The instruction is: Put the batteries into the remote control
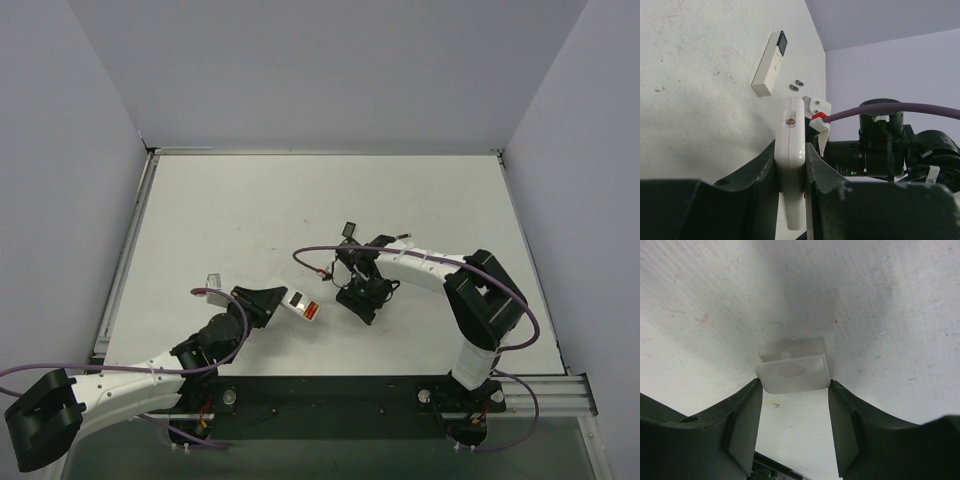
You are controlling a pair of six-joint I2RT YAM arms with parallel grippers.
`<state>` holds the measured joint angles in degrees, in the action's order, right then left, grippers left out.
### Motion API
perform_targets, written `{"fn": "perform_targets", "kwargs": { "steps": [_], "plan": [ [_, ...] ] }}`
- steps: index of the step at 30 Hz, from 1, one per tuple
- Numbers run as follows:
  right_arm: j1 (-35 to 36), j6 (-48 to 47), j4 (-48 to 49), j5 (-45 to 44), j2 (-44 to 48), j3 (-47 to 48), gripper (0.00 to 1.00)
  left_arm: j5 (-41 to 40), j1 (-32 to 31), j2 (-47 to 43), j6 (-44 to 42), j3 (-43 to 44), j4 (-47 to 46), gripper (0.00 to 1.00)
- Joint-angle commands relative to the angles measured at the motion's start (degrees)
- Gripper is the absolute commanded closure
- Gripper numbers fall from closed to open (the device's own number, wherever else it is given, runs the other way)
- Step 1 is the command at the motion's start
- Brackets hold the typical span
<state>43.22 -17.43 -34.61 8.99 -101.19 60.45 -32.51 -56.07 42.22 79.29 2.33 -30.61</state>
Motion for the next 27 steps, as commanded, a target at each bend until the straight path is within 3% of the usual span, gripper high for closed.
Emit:
{"fn": "perform_targets", "kwargs": {
  "steps": [1, 5, 12, 20, 27],
  "plan": [
    [0.55, 5.38, 0.51, 3.74, 7.04, -0.77, 0.90, -0.53, 0.35, -0.82, 3.51, -8.13, -3.58, 1.00],
    [0.72, 10.65, 1.04, 5.68, 11.97, 0.11, 0.96, -0.97, 0.35, -0.03, 5.08, -8.30, -4.37, 1.00],
    [4.06, 19.62, -0.80, 7.18, 19.27, 6.87, 0.96, -1.50, 0.35, 1.20, 8.78, -9.62, -9.64, 1.00],
    [7.66, 22.26, -15.74, 5.51, 15.32, 25.66, 0.95, -2.82, 0.35, 0.59, 8.69, -8.48, -14.03, 1.00],
    [10.38, 23.23, -23.91, 6.65, 9.88, 35.61, 0.94, -2.73, 0.35, 2.17, 9.39, -6.99, -17.63, 1.00]
  ]
}}
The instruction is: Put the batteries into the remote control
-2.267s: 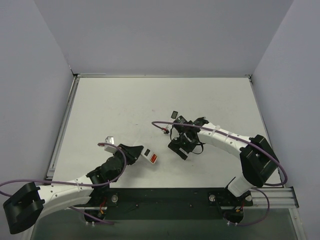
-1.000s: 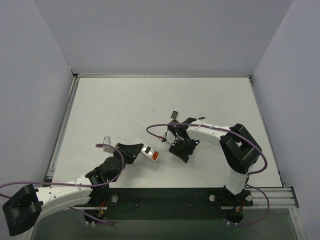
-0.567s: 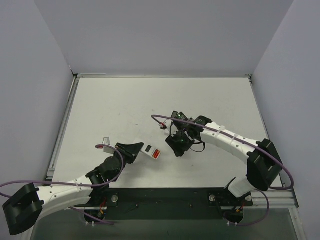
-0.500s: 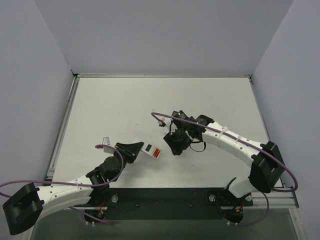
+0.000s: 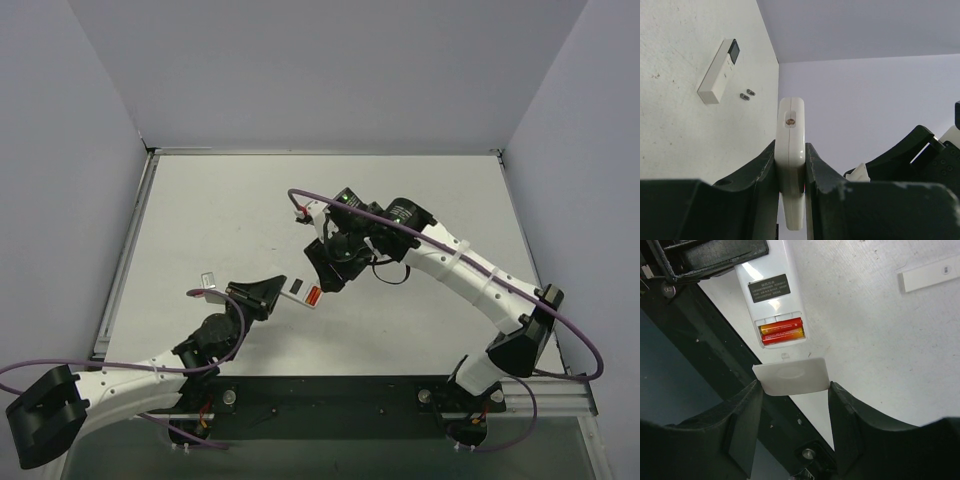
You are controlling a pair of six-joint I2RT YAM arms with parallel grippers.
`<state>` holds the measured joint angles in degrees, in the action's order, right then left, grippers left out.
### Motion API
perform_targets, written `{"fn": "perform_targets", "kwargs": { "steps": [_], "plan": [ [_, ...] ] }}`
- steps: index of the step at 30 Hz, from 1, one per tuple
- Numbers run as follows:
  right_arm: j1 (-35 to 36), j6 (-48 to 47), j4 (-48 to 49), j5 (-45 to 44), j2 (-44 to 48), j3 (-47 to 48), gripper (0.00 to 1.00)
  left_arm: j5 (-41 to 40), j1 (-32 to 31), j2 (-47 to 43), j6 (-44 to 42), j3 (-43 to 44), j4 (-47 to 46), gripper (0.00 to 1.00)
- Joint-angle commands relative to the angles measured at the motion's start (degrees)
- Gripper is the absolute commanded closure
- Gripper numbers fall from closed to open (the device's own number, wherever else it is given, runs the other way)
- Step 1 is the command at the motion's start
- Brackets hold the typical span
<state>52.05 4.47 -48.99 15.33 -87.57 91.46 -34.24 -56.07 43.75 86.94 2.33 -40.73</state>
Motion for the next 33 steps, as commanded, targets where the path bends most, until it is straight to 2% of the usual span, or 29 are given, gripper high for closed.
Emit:
{"fn": "perform_targets", "kwargs": {
  "steps": [1, 12, 33],
  "plan": [
    [1.82, 1.24, -10.33, 0.14, -4.44, 5.39, 0.94, -1.01, 0.35, 1.33, 1.92, -6.90, -8.04, 1.00],
    [5.43, -1.39, -16.57, -3.64, -10.77, 12.69, 0.93, 0.66, 0.26, 3.89, 3.24, -4.88, -10.60, 1.00],
    [6.92, -3.68, -20.44, -7.69, -18.42, 21.39, 0.89, 1.37, 0.26, 0.37, 4.38, -4.44, -8.58, 1.00]
  ]
}}
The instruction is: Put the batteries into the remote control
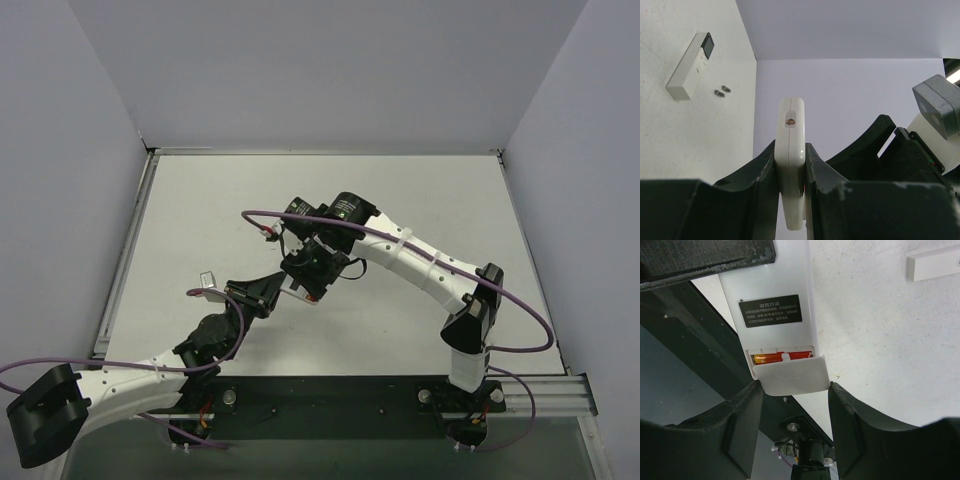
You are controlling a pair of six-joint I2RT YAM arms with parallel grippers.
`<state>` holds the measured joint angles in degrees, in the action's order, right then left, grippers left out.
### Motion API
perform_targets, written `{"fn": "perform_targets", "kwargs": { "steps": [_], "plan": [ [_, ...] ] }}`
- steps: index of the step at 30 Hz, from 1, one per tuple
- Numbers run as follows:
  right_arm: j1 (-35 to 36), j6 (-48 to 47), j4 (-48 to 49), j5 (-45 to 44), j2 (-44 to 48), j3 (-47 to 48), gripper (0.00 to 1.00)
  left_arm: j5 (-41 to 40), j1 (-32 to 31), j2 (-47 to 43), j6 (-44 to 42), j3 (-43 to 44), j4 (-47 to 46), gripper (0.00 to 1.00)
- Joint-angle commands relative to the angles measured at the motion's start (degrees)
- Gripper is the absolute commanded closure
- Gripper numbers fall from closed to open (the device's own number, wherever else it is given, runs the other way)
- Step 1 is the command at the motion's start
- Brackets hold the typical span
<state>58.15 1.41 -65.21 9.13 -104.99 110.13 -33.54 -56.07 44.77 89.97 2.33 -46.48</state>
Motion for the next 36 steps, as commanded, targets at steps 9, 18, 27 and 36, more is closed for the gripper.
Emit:
{"fn": "perform_targets", "kwargs": {
  "steps": [9, 18, 27, 36],
  "plan": [
    [1.61, -0.44, -6.24, -1.57, -2.24, 4.48, 0.86, 0.32, 0.35, -0.92, 1.52, -4.79, -3.35, 1.00],
    [2.05, 0.17, -7.74, -2.36, -2.94, 5.27, 0.81, 0.32, 0.35, -0.83, 1.61, -4.88, -3.71, 1.00],
    [2.32, 0.44, -8.09, -2.27, -3.99, 6.68, 0.76, 0.58, 0.35, -0.74, 2.22, -4.88, -4.67, 1.00],
    [2.41, 0.61, -8.62, -2.18, -4.78, 7.65, 0.71, 0.58, 0.26, -0.74, 2.84, -4.52, -5.11, 1.00]
  ]
}}
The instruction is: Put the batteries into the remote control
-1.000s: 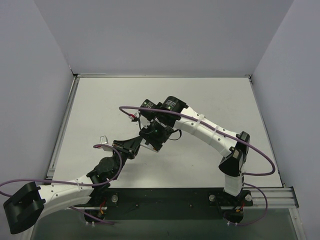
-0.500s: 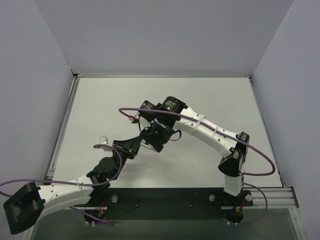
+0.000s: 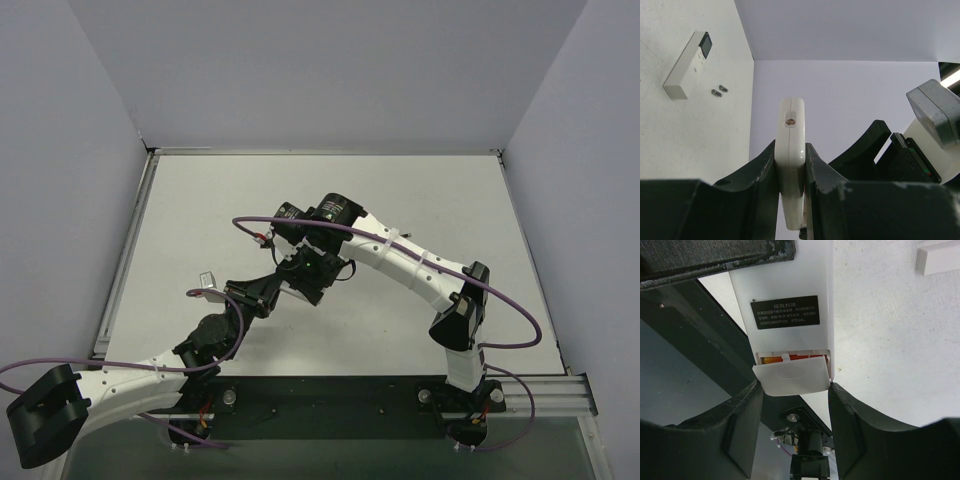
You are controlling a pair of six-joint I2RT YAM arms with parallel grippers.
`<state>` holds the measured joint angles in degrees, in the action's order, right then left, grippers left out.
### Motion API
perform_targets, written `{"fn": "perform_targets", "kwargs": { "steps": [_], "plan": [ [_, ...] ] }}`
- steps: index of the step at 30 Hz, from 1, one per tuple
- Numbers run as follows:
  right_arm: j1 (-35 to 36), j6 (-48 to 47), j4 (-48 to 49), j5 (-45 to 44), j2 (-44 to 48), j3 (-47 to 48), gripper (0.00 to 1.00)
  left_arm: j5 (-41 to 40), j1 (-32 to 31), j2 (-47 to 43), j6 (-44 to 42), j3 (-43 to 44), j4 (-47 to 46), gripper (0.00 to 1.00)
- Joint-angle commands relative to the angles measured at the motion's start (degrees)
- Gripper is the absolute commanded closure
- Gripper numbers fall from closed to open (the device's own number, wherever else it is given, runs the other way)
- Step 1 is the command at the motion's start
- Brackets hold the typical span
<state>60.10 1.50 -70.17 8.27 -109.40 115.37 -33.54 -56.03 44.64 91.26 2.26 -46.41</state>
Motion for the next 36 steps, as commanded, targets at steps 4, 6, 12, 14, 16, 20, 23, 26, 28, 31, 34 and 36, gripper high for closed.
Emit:
{"fn": "perform_targets", "kwargs": {
  "steps": [4, 6, 12, 14, 16, 20, 23, 26, 28, 31, 34, 36],
  "plan": [
    [0.37, 0.70, -4.10, -1.42, -0.55, 2.75, 0.68, 0.32, 0.31, -0.61, 2.43, -4.55, -5.53, 1.00],
    [0.37, 0.79, -4.01, -1.59, -0.63, 2.75, 0.67, 0.32, 0.22, -0.61, 2.78, -4.55, -5.53, 1.00],
    [0.28, 2.02, -4.10, -2.21, -0.98, 3.19, 0.65, 0.58, 0.31, -0.70, 3.57, -4.63, -5.88, 1.00],
    [0.28, 2.19, -4.10, -2.21, -0.99, 3.45, 0.63, 0.58, 0.31, -0.70, 3.83, -4.81, -5.88, 1.00],
    [0.29, 2.28, -4.18, -2.38, -0.98, 3.54, 0.62, 0.58, 0.31, -0.70, 3.92, -4.72, -5.97, 1.00],
    [0.20, 2.81, -4.27, -3.35, -0.99, 3.46, 0.60, 0.58, 0.31, -0.87, 3.92, -4.90, -6.06, 1.00],
    [0.02, 3.07, -4.27, -3.70, -0.99, 3.54, 0.57, 0.58, 0.31, -0.87, 4.10, -4.99, -6.15, 1.00],
    [-0.07, 3.16, -4.27, -3.70, -1.16, 3.54, 0.56, 0.58, 0.22, -0.96, 4.27, -5.16, -6.32, 1.00],
    [-0.15, 3.42, -4.27, -3.79, -1.07, 3.55, 0.55, 0.67, 0.31, -1.22, 4.36, -5.25, -6.32, 1.00],
    [-0.15, 3.86, -4.27, -4.14, -1.16, 3.54, 0.54, 0.49, 0.31, -1.31, 4.36, -5.16, -6.32, 1.00],
    [-0.33, 4.30, -4.18, -4.14, -1.34, 3.63, 0.53, 0.58, 0.31, -1.49, 4.36, -5.25, -6.32, 1.00],
    [-0.24, 4.57, -4.18, -4.23, -1.43, 3.72, 0.51, 0.67, 0.31, -1.40, 4.54, -5.25, -6.32, 1.00]
  ]
}}
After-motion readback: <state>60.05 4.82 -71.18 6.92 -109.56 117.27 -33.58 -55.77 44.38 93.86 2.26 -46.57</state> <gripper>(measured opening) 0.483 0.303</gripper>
